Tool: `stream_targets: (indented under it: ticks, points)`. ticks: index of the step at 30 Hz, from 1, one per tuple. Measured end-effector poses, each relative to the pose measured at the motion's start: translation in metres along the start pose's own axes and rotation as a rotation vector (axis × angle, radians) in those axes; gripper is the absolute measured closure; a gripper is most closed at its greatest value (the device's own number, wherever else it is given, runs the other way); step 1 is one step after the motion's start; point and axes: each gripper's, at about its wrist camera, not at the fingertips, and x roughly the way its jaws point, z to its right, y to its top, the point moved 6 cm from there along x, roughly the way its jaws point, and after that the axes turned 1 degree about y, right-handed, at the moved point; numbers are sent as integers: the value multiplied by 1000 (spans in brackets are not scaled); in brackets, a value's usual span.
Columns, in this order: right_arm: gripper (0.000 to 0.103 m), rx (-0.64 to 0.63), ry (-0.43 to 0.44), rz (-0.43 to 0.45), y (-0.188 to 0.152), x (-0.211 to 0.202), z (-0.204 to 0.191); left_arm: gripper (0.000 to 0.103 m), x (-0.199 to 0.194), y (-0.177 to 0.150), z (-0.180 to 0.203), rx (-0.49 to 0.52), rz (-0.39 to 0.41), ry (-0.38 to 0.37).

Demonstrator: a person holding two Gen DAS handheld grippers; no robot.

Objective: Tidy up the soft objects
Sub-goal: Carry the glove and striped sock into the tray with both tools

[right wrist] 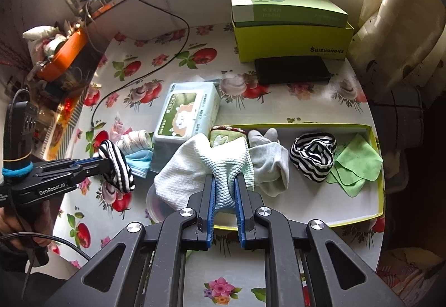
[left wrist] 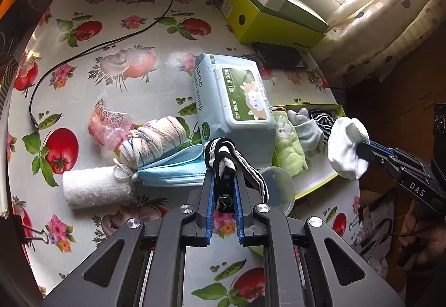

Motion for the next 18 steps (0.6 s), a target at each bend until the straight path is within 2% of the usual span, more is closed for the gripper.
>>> stream_targets:
  ticks: [18]
  points:
    - [91,124,-63,5,-15,-4,63,90,10,18,44,94,-13,-24]
